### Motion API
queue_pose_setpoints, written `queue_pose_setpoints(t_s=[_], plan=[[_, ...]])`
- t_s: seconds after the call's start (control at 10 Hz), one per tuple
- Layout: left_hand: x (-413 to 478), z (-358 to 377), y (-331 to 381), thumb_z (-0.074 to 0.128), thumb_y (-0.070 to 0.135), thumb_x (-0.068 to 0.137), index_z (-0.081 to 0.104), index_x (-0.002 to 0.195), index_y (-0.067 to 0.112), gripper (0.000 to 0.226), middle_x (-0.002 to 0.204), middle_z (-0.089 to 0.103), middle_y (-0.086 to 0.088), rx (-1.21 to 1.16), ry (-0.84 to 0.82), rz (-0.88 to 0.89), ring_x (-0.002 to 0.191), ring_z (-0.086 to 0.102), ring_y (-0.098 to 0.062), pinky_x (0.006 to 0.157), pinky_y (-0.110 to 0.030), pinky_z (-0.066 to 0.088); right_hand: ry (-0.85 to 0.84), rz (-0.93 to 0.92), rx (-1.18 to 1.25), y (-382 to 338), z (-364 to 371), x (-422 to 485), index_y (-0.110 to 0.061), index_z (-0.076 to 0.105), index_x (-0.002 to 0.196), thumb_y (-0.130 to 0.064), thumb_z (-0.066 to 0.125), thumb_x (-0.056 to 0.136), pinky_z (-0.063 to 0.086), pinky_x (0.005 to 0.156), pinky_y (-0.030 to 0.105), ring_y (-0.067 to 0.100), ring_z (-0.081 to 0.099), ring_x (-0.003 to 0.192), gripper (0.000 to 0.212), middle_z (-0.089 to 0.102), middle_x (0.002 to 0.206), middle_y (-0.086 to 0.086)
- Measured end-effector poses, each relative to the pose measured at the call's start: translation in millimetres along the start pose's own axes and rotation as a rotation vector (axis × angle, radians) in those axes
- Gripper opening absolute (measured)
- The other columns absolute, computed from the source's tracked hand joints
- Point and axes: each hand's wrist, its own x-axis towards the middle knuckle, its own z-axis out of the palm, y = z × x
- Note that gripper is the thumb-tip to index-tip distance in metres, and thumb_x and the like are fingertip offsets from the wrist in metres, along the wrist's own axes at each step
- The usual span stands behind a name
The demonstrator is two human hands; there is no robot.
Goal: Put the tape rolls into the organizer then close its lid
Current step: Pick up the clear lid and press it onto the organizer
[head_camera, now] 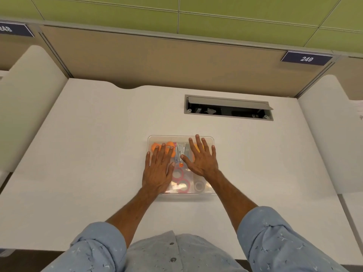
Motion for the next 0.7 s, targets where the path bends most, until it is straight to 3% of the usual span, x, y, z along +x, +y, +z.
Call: queue_pose_setpoints(t_s=[0.1,0.3,0.4,0.5,0.6,0.7], plan=[[-0.6,-0.2,-1.6,0.036,0.049,0.114,0.019,0.176,0.02,0.07,0.184,0.016,-0.007,-0.005,-0.007,-0.01,0.17,0.011,-0.035,0.135,-0.062,0.016,0.013,-0.015,0.007,-1.9,0.1,-3.2,-0.035,-0.006,0.166,-0.081,0.022,0.097,-0.009,0.126,0.059,0.026,-0.01,0.163,0.087,-0.018,0.175,-0.003],[7.3,-26.6,12.6,0.024,0.052,0.115,0.012,0.177,0.028,0.067,0.186,0.004,-0.005,-0.109,-0.049,-0.042,0.171,0.003,-0.033,0.137,-0.055,0.008,0.169,-0.001,0.026,-8.7,-4.8,-21.5,-0.032,-0.006,0.167,-0.068,0.015,0.104,-0.003,0.129,0.057,0.02,-0.009,0.162,0.075,-0.013,0.176,-0.001],[23.2,-46.9,16.1,0.009,0.056,0.114,0.022,0.175,0.025,0.07,0.185,0.011,-0.008,-0.067,-0.028,0.011,0.17,0.013,-0.032,0.137,-0.059,0.015,0.194,-0.013,0.001,-10.4,-5.7,-25.3,-0.031,-0.005,0.167,-0.063,0.016,0.107,0.001,0.129,0.06,0.021,-0.009,0.163,0.071,-0.012,0.176,0.0],[32.6,-60.4,18.1,0.007,0.057,0.115,0.023,0.175,0.023,0.071,0.184,0.012,-0.008,-0.007,-0.01,0.059,0.17,0.016,-0.032,0.136,-0.06,0.017,0.233,-0.015,-0.025,-11.5,-16.7,-25.5,-0.033,-0.003,0.167,-0.06,0.017,0.108,-0.002,0.129,0.06,0.024,-0.007,0.163,0.068,-0.011,0.176,0.002],[59.9,-91.4,19.8,0.007,0.061,0.114,0.014,0.176,0.021,0.075,0.185,0.002,-0.004,0.004,-0.025,0.093,0.171,0.008,-0.028,0.138,-0.055,0.009,0.302,-0.049,-0.015,-22.4,-62.0,-18.7,-0.037,0.002,0.167,-0.057,0.018,0.109,-0.001,0.128,0.06,0.025,-0.002,0.163,0.062,-0.006,0.176,0.003],[89.9,-120.9,22.0,0.01,0.061,0.115,0.01,0.177,0.02,0.074,0.185,-0.003,-0.003,0.011,0.064,0.122,0.172,0.001,-0.025,0.139,-0.053,0.006,0.425,-0.07,0.013,-31.4,-99.2,-10.5,-0.036,0.005,0.167,-0.056,0.016,0.109,0.001,0.129,0.061,0.022,0.001,0.163,0.062,-0.002,0.176,0.002]])
